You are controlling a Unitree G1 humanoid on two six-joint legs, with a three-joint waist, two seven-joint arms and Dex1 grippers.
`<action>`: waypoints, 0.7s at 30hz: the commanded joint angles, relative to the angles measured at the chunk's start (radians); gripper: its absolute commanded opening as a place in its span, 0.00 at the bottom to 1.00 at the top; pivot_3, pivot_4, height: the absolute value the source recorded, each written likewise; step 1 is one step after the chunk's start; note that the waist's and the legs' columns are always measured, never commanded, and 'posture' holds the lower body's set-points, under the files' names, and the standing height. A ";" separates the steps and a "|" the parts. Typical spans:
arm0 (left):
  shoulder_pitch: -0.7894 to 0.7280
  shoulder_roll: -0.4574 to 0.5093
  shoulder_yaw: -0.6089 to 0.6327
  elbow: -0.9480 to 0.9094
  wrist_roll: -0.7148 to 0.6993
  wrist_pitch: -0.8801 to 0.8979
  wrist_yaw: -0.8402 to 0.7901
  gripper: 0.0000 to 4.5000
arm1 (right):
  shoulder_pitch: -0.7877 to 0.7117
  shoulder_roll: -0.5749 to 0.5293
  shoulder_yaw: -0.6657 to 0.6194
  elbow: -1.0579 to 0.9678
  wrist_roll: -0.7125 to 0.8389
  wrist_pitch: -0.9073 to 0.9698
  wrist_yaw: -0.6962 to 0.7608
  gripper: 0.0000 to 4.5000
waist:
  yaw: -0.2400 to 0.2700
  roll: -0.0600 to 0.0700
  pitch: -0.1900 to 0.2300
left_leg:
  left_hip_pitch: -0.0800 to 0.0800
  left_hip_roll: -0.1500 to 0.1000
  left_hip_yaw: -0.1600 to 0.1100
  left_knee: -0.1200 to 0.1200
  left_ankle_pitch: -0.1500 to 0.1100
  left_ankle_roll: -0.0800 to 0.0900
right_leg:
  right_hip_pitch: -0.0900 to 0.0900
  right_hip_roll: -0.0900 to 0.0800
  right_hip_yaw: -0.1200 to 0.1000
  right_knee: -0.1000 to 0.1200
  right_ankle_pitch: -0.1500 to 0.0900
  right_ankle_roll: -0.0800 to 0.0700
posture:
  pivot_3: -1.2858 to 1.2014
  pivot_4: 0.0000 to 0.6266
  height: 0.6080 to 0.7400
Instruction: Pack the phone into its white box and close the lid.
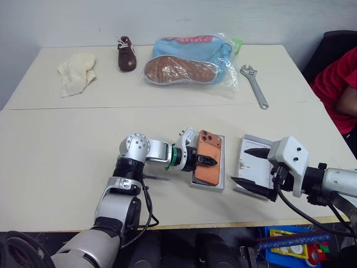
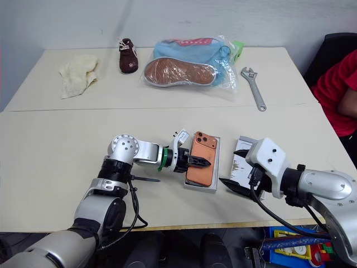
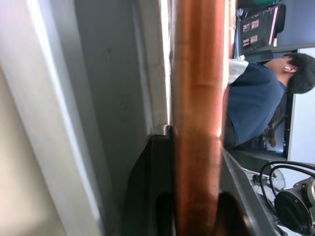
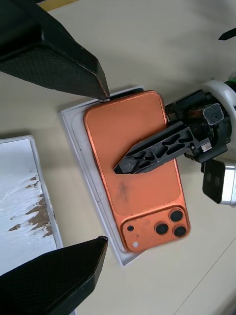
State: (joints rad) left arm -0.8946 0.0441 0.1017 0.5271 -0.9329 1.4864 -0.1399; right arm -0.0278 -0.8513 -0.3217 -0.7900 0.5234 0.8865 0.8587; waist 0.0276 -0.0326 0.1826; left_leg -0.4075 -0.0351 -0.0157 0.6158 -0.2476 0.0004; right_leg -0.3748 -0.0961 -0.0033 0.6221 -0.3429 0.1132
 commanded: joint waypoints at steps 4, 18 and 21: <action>-0.046 -0.003 -0.010 -0.038 0.039 0.011 -0.115 0.66 | 0.019 -0.017 -0.015 -0.041 0.025 -0.033 -0.027 1.00 | 0.000 0.000 0.000 | 0.000 0.000 0.000 0.000 0.000 0.000 | 0.000 0.000 0.000 0.000 0.000 0.000 | 0.52 0.24 1.00; -0.018 0.180 -0.257 -0.357 0.125 -0.004 -0.357 0.99 | 0.052 -0.026 0.006 -0.038 0.016 -0.060 -0.059 1.00 | -0.003 0.001 0.000 | 0.000 0.001 0.000 0.000 0.001 0.000 | 0.000 0.001 0.001 0.001 0.000 0.000 | 0.52 0.24 1.00; 0.009 0.277 -0.345 -0.465 0.156 -0.070 -0.441 0.99 | 0.070 -0.044 0.000 -0.034 0.007 -0.053 -0.068 1.00 | -0.004 0.002 0.001 | 0.001 0.001 0.000 0.000 0.001 -0.001 | 0.000 0.001 0.002 0.002 0.000 0.000 | 0.52 0.24 1.00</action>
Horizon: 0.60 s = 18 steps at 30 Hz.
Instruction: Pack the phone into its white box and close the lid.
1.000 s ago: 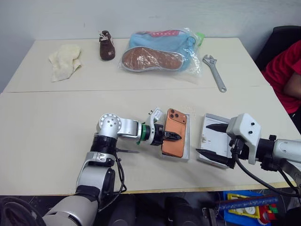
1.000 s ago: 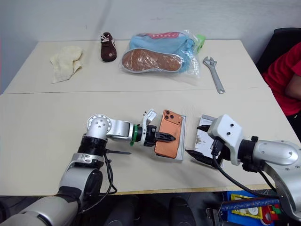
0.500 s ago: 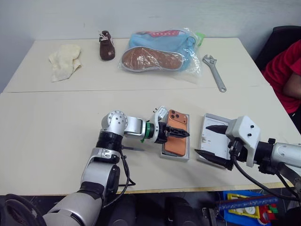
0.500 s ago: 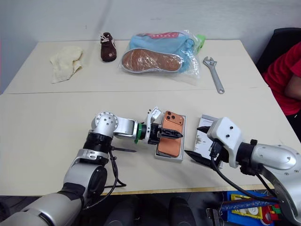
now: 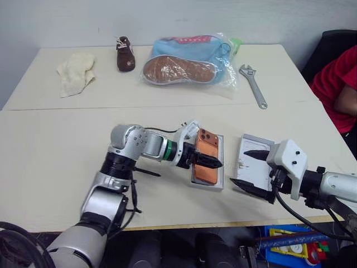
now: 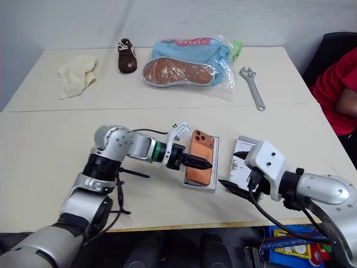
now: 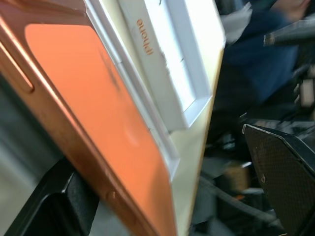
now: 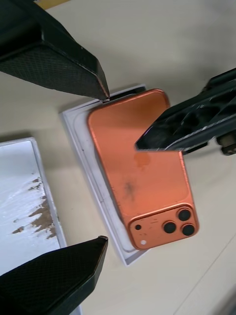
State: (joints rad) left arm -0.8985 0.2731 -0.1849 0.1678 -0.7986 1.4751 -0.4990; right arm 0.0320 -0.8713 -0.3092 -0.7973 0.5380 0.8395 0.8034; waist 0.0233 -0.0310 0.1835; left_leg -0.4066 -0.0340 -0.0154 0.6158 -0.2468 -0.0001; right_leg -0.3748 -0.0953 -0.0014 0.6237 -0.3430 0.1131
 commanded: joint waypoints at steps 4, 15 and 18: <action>0.033 0.077 -0.094 -0.124 0.043 -0.109 -0.143 0.99 | 0.021 -0.033 -0.022 -0.021 -0.001 0.013 -0.038 1.00 | 0.002 0.001 0.000 | 0.000 0.000 0.000 0.000 0.000 0.000 | 0.000 0.000 0.004 0.000 0.000 0.000 | 0.52 0.24 1.00; 0.057 0.178 -0.152 -0.176 0.155 -0.302 -0.330 0.99 | -0.005 -0.030 -0.012 -0.027 0.012 0.127 -0.143 1.00 | -0.011 0.002 0.001 | -0.001 0.001 -0.001 0.004 0.000 0.002 | 0.000 0.000 0.008 0.001 0.000 -0.001 | 0.52 0.24 1.00; 0.148 0.273 -0.129 -0.278 0.210 -0.535 -0.439 0.99 | -0.039 0.025 -0.005 -0.049 0.041 0.243 -0.239 1.00 | -0.015 0.003 0.001 | 0.000 0.002 -0.001 0.003 0.000 0.001 | 0.000 0.000 0.008 0.002 -0.001 -0.003 | 0.52 0.24 1.00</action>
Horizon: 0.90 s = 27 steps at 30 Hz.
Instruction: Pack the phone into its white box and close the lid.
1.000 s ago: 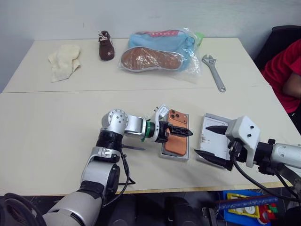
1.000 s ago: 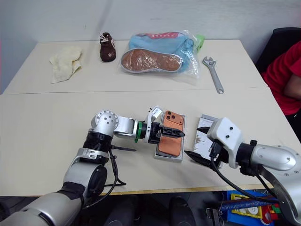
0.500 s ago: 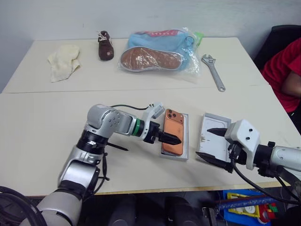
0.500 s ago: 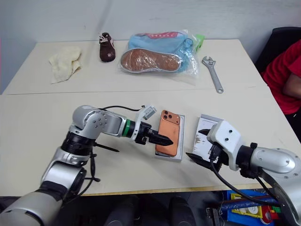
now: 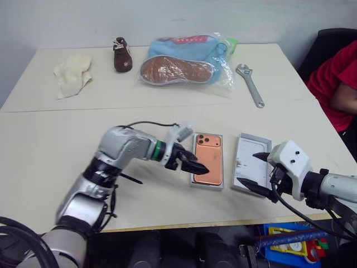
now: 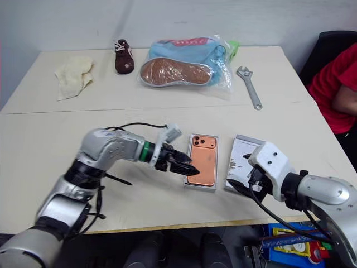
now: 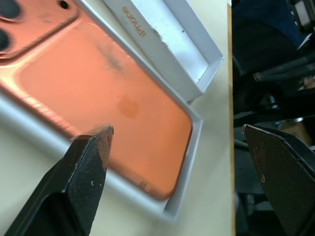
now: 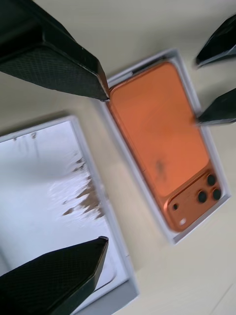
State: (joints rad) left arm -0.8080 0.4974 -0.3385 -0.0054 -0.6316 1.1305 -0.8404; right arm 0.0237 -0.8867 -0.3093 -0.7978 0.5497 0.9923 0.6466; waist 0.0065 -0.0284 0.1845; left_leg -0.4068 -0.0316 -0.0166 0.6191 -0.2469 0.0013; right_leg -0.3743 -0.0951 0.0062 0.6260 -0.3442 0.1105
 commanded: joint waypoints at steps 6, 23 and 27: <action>0.239 0.161 0.166 -0.181 0.102 -0.616 -0.282 0.99 | -0.140 0.308 -0.001 -0.055 0.078 0.352 -0.312 1.00 | 0.006 0.000 0.000 | 0.000 0.000 -0.001 0.000 0.000 0.000 | 0.001 -0.001 0.000 -0.002 0.000 -0.001 | 0.52 0.24 1.00; 0.237 0.193 0.289 -0.095 0.103 -0.742 -0.415 1.00 | -0.285 0.513 0.109 0.140 -0.038 0.447 -0.473 0.73 | -0.011 0.003 0.001 | -0.001 0.001 -0.001 -0.003 -0.002 0.005 | -0.002 -0.001 -0.001 0.000 0.000 -0.003 | 0.52 0.24 1.00; 0.245 0.195 0.283 -0.109 0.113 -0.738 -0.414 1.00 | -0.284 0.524 0.091 0.138 -0.026 0.445 -0.464 0.51 | -0.010 0.003 0.001 | 0.000 0.001 -0.001 -0.003 -0.002 0.005 | -0.002 0.000 -0.001 0.002 0.000 -0.003 | 0.52 0.24 1.00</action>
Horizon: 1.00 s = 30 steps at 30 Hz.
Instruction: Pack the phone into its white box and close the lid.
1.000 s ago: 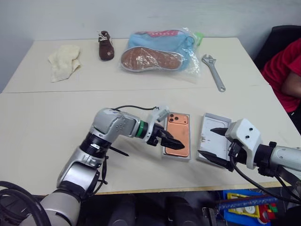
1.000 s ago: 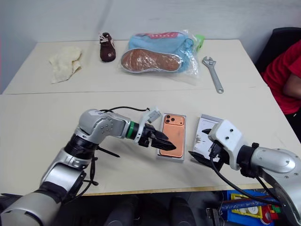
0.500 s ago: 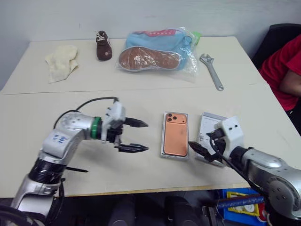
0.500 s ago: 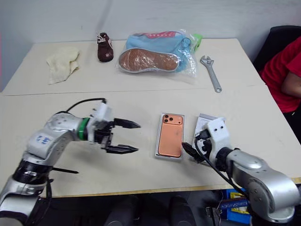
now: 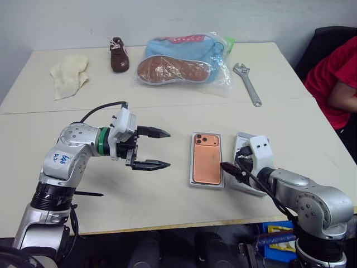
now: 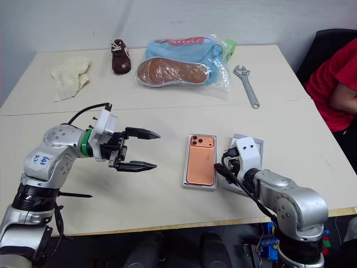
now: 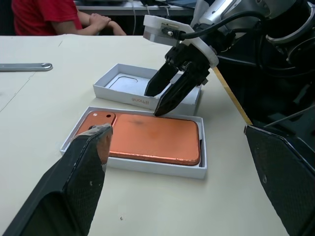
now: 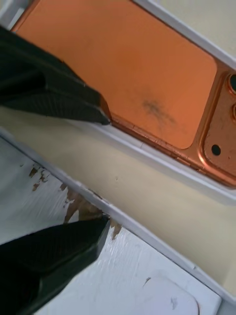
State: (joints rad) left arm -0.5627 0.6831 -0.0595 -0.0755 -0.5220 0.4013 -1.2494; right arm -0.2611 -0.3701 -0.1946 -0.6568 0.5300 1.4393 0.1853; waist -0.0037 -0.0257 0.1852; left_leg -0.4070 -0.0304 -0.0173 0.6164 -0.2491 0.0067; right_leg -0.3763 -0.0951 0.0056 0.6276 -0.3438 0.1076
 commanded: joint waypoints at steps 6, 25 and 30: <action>-0.001 0.003 -0.010 -0.021 0.038 -0.020 -0.005 1.00 | 0.000 0.040 -0.092 -0.050 0.030 0.043 0.018 0.51 | 0.001 0.000 0.000 | 0.000 0.000 0.000 0.000 0.000 0.001 | 0.000 0.000 0.000 0.000 0.000 0.000 | 0.52 0.24 1.00; -0.017 -0.024 -0.029 -0.004 0.065 -0.025 0.007 1.00 | -0.001 0.039 0.002 0.046 -0.079 -0.050 -0.033 0.51 | 0.000 0.000 0.000 | 0.000 0.000 0.000 -0.001 0.001 0.000 | 0.000 0.000 0.000 0.001 0.000 0.000 | 0.52 0.24 1.00; -0.003 -0.022 -0.025 -0.027 0.059 -0.015 0.023 1.00 | 0.025 0.020 0.040 0.045 -0.091 -0.081 -0.017 0.23 | 0.000 0.000 0.000 | 0.000 -0.001 0.000 0.000 0.001 0.000 | 0.000 0.000 0.000 0.001 0.000 0.000 | 0.52 0.24 1.00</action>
State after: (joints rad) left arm -0.5714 0.6569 -0.0972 -0.0662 -0.4598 0.3869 -1.2334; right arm -0.2542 -0.3307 -0.1632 -0.6072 0.4494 1.3713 0.1631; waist -0.0037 -0.0257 0.1852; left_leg -0.4066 -0.0310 -0.0170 0.6161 -0.2481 0.0068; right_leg -0.3765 -0.0948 0.0058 0.6290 -0.3437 0.1078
